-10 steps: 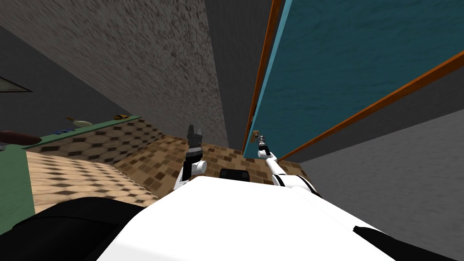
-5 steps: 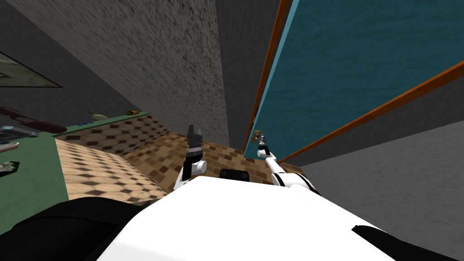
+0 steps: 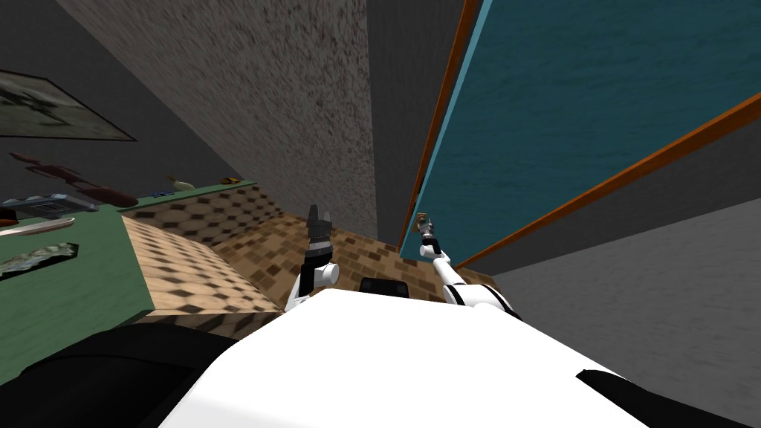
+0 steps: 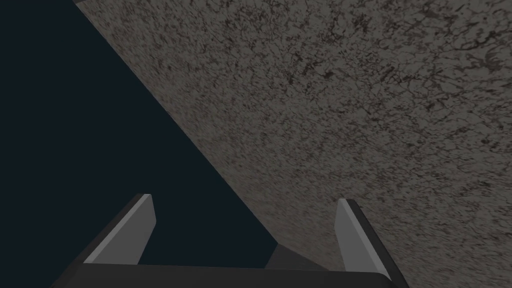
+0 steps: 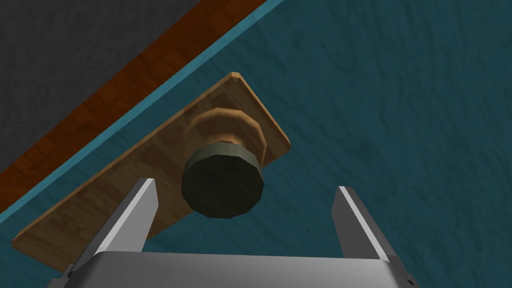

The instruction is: Pull the door open

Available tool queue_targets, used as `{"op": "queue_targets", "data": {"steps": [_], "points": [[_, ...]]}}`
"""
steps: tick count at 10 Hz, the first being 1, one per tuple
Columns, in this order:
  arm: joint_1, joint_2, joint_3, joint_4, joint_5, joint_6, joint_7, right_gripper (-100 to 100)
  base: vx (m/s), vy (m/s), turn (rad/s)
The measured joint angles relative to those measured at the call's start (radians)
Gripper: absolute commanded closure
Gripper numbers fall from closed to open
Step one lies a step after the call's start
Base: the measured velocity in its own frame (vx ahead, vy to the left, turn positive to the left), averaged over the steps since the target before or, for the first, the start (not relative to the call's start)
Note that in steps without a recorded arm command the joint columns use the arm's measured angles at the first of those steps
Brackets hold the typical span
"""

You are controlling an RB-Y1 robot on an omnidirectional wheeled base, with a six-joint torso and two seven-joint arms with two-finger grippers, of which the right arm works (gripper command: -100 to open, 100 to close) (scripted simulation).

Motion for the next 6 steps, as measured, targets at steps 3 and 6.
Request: {"op": "queue_targets", "data": {"steps": [3, 6], "points": [[0.003, 0.012, 0.006, -0.014, -0.045, 0.007, -0.076, -100, -0.068, -0.038, 0.052], [0.007, 0.024, 0.012, -0.030, -0.093, 0.015, -0.154, -100, -0.070, -0.046, 0.057]]}}
